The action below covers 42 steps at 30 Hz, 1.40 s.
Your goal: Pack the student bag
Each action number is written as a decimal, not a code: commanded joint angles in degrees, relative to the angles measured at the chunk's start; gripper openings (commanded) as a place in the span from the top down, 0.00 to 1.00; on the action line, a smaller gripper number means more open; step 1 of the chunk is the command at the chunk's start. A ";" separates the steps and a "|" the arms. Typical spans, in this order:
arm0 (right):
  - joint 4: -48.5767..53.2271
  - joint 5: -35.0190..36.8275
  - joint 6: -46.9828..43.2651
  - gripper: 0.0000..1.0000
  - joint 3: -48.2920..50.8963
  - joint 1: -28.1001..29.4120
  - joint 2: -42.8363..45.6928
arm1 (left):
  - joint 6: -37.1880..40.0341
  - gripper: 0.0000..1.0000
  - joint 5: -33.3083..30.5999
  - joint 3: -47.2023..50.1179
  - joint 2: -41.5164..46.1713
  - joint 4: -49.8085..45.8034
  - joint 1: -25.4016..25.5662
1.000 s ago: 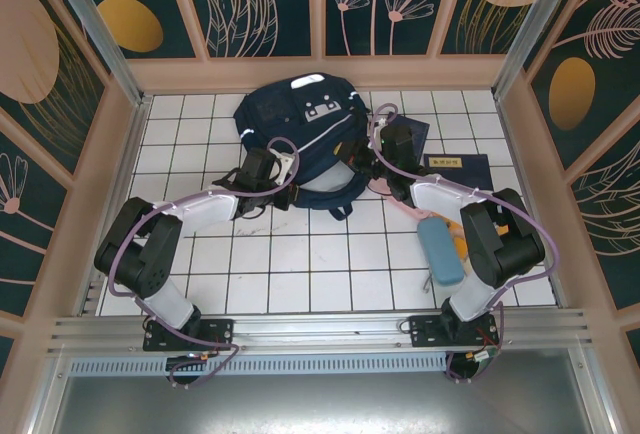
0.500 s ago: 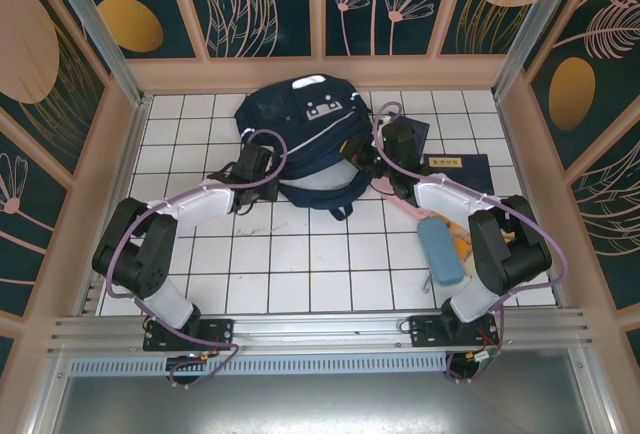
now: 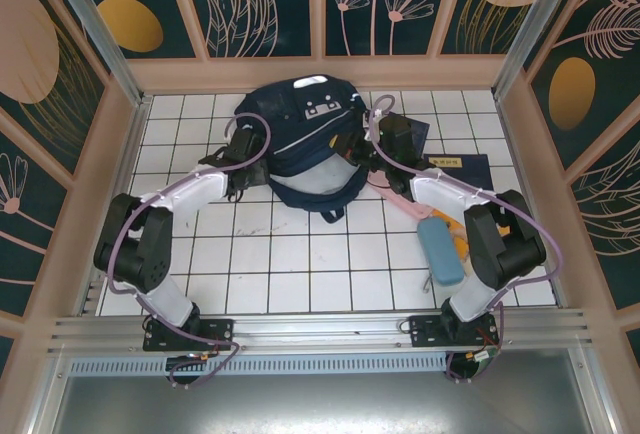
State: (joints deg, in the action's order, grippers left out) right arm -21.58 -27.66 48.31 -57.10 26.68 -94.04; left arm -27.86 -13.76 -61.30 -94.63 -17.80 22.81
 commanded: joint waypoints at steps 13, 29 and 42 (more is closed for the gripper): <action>32.41 11.84 -13.70 0.35 -4.61 -3.29 12.77 | 5.36 0.16 11.77 -1.26 10.91 5.22 -0.13; 48.95 32.45 -8.12 0.25 16.17 -43.35 27.64 | 5.66 0.05 18.63 -3.96 7.62 6.64 -0.04; 40.54 26.42 -13.24 0.31 24.80 -65.05 22.14 | 5.39 0.01 19.52 -4.47 6.99 6.28 -0.04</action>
State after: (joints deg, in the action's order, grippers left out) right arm 22.11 1.89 36.71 -33.28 -36.99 -69.97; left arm -22.68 4.73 -64.42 -87.44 -12.21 22.81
